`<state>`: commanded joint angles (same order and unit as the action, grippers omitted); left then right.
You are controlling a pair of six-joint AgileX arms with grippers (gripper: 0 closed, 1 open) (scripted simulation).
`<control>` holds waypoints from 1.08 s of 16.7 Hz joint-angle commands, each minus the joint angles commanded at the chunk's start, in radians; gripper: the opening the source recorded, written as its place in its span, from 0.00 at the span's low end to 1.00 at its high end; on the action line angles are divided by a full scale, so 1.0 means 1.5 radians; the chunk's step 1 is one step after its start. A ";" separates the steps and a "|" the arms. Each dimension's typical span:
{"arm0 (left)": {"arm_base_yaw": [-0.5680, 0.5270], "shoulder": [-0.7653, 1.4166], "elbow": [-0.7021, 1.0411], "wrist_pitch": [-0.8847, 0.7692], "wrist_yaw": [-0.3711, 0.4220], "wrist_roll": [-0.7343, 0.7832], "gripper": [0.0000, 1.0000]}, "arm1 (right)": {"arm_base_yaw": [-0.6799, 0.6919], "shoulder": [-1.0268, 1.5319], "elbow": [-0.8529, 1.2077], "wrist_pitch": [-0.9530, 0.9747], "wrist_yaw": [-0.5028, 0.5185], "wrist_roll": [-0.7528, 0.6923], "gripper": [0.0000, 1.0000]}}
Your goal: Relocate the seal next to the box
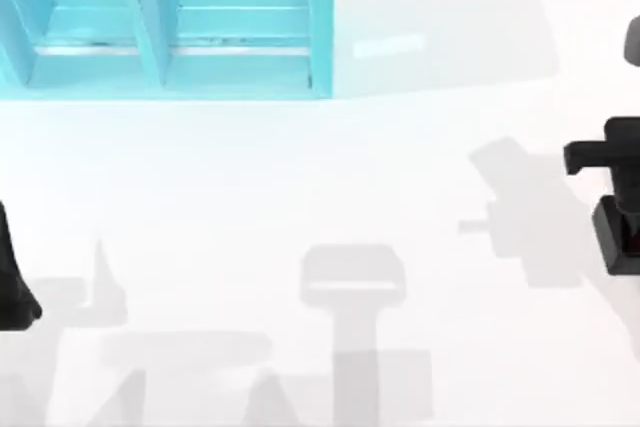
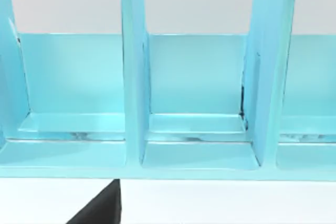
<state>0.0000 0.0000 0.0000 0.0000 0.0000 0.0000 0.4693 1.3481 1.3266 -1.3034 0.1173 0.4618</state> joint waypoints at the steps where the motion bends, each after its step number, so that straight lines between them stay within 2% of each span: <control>1: 0.000 0.000 0.000 0.000 0.000 0.000 1.00 | -0.022 -0.048 -0.045 0.000 -0.004 -0.025 0.00; 7: 0.000 0.000 0.000 0.000 0.000 0.000 1.00 | -0.143 -0.242 -0.221 0.008 -0.034 -0.141 0.00; 14: 0.000 0.000 0.000 0.000 0.000 0.000 1.00 | -0.151 -0.254 -0.235 0.012 -0.037 -0.148 0.00; 18: 0.000 0.000 0.000 0.000 0.000 0.000 1.00 | -0.156 -0.251 -0.303 0.083 -0.038 -0.151 0.00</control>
<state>0.0000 0.0000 0.0000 0.0000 0.0000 0.0000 0.2355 0.9711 0.8723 -1.1783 0.0599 0.2354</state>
